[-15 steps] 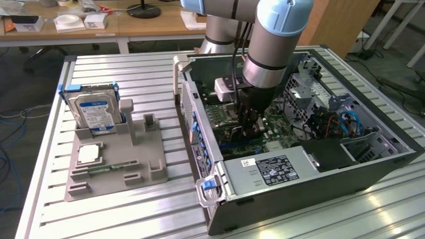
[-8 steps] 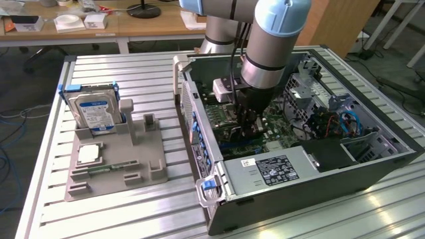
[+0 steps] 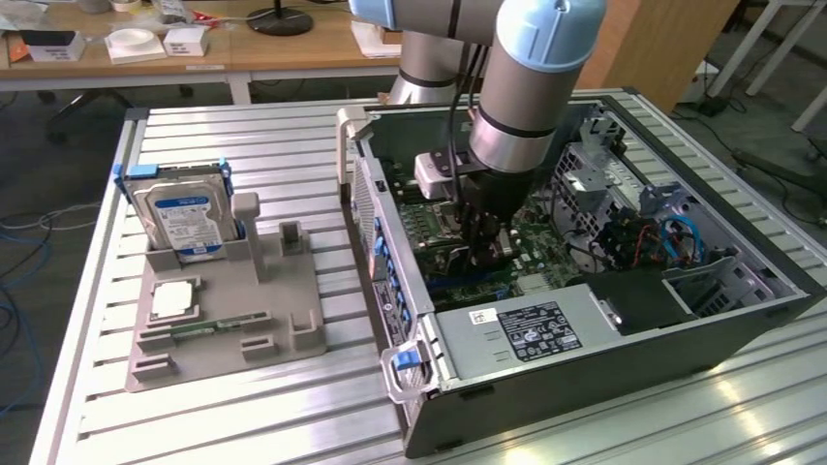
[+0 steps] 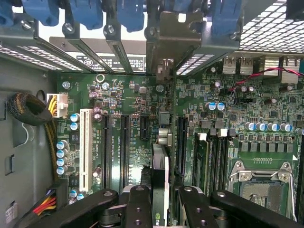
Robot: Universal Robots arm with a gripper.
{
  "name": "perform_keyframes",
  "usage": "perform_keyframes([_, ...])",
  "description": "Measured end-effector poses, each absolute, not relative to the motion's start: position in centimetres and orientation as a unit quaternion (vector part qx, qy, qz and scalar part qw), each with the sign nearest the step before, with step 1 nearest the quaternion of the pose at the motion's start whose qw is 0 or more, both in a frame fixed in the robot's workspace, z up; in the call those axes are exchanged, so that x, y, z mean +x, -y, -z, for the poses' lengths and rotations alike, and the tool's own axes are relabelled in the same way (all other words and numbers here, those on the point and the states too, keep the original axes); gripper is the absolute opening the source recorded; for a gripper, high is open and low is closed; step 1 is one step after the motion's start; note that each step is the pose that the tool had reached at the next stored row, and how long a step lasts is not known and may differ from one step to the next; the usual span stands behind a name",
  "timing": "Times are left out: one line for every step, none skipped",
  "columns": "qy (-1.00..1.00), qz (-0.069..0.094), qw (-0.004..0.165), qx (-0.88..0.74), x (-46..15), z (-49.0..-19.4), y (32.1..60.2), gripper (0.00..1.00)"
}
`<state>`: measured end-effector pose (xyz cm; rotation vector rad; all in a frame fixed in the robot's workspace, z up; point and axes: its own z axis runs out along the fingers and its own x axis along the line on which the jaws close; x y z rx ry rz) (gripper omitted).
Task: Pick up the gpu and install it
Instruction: 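Insert the gpu into the slot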
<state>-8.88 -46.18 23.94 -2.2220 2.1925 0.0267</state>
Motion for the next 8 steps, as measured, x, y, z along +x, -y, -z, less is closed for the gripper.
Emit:
perform_keyframes([-0.702,-0.008,0.01,-0.712,-8.88,-23.95,46.18,0.27])
perform_keyframes([-0.702,-0.008,0.01,-0.712,-8.88,-23.95,46.18,0.27])
perform_keyframes([-0.702,-0.008,0.01,-0.712,-8.88,-23.95,46.18,0.27])
perform_keyframes([-0.702,-0.008,0.01,-0.712,-8.88,-23.95,46.18,0.27])
perform_keyframes([-0.702,-0.008,0.01,-0.712,-8.88,-23.95,46.18,0.27])
perform_keyframes([-0.702,-0.008,0.01,-0.712,-8.87,-23.95,46.18,0.27])
perform_keyframes([-0.702,-0.008,0.01,-0.712,-8.87,-23.95,46.18,0.27])
perform_keyframes([-0.702,-0.008,0.01,-0.712,-8.88,-23.95,46.18,0.27])
